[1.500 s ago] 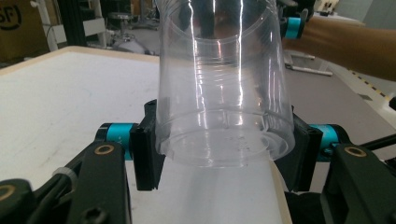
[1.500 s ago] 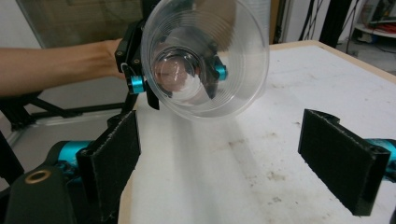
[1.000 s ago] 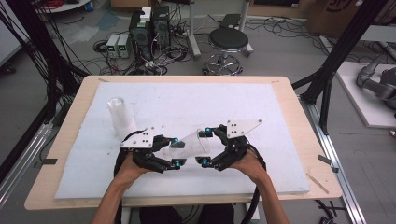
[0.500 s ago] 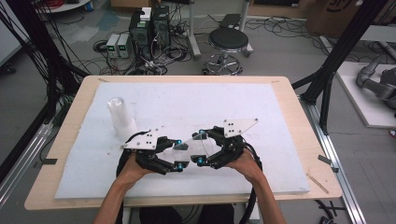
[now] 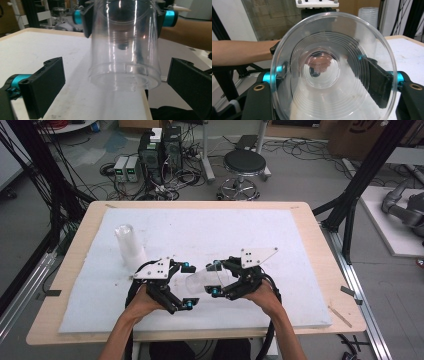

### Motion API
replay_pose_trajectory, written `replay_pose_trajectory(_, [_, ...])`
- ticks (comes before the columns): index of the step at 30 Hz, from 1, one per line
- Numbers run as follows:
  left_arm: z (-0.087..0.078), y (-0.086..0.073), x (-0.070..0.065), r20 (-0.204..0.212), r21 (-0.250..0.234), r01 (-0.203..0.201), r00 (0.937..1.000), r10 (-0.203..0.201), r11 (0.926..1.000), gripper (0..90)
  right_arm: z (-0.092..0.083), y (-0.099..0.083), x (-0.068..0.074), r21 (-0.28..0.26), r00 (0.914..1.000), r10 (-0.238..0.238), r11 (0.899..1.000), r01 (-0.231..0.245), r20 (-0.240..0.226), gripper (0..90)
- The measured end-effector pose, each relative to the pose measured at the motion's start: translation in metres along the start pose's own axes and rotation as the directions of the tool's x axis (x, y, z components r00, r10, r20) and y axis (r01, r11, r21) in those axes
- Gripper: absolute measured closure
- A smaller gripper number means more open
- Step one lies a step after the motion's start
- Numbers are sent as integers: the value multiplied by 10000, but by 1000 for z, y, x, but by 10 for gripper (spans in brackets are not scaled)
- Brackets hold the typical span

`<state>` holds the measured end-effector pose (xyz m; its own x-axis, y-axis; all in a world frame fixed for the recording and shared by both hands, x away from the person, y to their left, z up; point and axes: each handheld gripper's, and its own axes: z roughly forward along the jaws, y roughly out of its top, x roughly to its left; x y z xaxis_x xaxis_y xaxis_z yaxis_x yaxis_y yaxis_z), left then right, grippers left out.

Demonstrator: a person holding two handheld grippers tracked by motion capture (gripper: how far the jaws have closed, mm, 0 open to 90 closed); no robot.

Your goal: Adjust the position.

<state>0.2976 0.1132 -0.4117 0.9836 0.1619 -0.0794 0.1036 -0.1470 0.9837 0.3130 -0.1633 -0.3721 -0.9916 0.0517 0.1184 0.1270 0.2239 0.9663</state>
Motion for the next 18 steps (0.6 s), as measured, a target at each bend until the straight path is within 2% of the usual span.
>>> replay_pose_trajectory(2, [-3,-1,0,-90,154,54,9999,-53,9999,17,-2,0,0,28,10000,33,10000,-33,92,324])
replay_pose_trajectory(4, [-5,-2,0,-366,484,53,9993,-35,9988,17,-3,0,0,86,9998,74,9999,-76,184,325])
replay_pose_trajectory(6, [-8,-3,-1,-531,584,90,9986,-59,9983,17,-4,0,-1,146,9995,96,9998,-100,286,325])
replay_pose_trajectory(9, [-18,-7,-5,-1474,1165,252,9890,-78,9929,17,-7,2,-1,335,9982,242,9991,-260,549,325])
replay_pose_trajectory(12, [-35,-19,-8,-2503,1411,473,9681,-106,9889,17,-11,6,-2,628,9951,345,9972,-404,924,325])
replay_pose_trajectory(14, [-48,-28,-10,-3182,1423,625,9479,-141,9878,17,-14,9,-4,868,9908,400,9949,-515,1294,325])
replay_pose_trajectory(15, [-55,-33,-11,-3448,1380,719,9385,-201,9878,17,-15,10,-5,1048,9857,384,9929,-561,1643,325])
replay_pose_trajectory(16, [-61,-38,-12,-3730,1363,780,9276,-217,9876,17,-16,12,-6,1329,9802,541,9879,-803,1903,325])
replay_pose_trajectory(17, [-67,-42,-13,-3981,1406,820,9171,-195,9867,17,-16,13,-7,1606,9755,507,9832,-864,2142,326])
replay_pose_trajectory(18, [-73,-46,-14,-4272,1452,883,9040,-181,9855,17,-16,15,-9,1890,9700,397,9781,-867,2399,327])
